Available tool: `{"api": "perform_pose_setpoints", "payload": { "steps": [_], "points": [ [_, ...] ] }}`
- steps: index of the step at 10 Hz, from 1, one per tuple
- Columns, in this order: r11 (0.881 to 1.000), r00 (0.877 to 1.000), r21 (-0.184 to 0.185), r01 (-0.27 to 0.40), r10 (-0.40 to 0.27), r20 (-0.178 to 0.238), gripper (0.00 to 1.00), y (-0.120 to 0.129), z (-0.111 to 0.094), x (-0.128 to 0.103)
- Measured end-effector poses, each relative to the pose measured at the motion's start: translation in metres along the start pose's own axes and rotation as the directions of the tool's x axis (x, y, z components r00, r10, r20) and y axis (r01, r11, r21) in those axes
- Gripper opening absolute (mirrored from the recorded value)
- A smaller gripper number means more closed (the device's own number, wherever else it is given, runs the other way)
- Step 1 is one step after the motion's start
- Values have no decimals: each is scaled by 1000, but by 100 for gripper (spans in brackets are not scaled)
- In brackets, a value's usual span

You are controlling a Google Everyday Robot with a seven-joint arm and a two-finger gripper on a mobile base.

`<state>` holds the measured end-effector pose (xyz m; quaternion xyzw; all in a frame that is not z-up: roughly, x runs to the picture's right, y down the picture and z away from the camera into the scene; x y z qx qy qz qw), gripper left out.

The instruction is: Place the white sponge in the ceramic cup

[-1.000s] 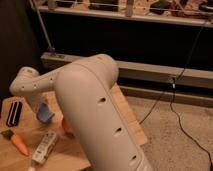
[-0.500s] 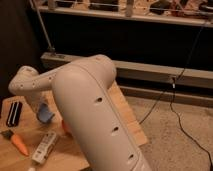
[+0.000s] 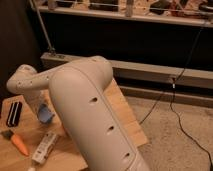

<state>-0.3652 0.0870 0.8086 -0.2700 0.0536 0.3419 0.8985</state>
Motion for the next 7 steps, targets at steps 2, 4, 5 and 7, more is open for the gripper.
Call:
{"api": "perform_pose_setpoints", "payload": {
  "steps": [2,4,5,7],
  "points": [
    [1000,1000,3,-2,2,-6,80,0,0,-2],
    [1000,1000,5,-1,1,-13,80,1,0,-3],
    [1000,1000,8,0,0,-20,80,1,-1,-3],
    [1000,1000,7,2,-2,-29,80,1,-1,-4]
  ]
}}
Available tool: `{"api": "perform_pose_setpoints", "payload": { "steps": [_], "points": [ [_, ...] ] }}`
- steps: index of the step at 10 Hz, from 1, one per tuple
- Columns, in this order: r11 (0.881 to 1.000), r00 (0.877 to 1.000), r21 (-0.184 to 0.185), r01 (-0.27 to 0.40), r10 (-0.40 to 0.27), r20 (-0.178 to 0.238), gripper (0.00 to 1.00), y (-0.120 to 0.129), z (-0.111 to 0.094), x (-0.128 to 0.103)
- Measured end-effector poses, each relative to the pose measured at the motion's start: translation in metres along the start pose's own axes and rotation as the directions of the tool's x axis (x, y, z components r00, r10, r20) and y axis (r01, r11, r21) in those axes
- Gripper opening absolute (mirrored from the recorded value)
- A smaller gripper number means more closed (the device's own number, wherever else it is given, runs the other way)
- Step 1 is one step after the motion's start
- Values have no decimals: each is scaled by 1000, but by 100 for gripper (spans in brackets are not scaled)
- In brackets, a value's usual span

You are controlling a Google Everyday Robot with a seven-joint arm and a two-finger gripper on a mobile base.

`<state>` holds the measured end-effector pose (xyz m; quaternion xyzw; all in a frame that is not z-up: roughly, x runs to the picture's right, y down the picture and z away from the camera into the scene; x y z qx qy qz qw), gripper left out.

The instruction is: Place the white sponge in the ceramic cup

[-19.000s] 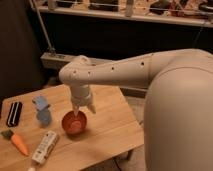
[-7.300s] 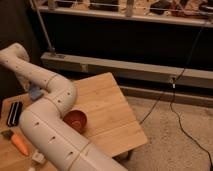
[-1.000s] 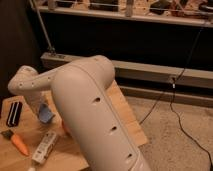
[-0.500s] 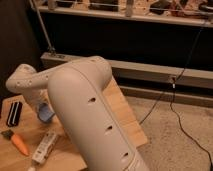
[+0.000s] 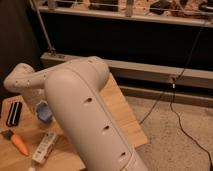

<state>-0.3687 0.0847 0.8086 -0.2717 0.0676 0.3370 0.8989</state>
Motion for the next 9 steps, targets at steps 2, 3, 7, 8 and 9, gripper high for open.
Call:
{"api": "perform_pose_setpoints", "payload": {
  "steps": [2,3,7,8,9],
  "points": [
    [1000,1000,-4,-11,11,-14,80,-2,-1,0],
    [999,999,-7,-37,37,-16,78,-6,-4,-2],
    [991,990,-42,-131,133,55,43,-29,-34,-19],
    [983,981,-51,-178,181,74,33,-43,-41,-21],
    [973,969,-57,-226,230,92,23,-58,-47,-21]
  ]
}}
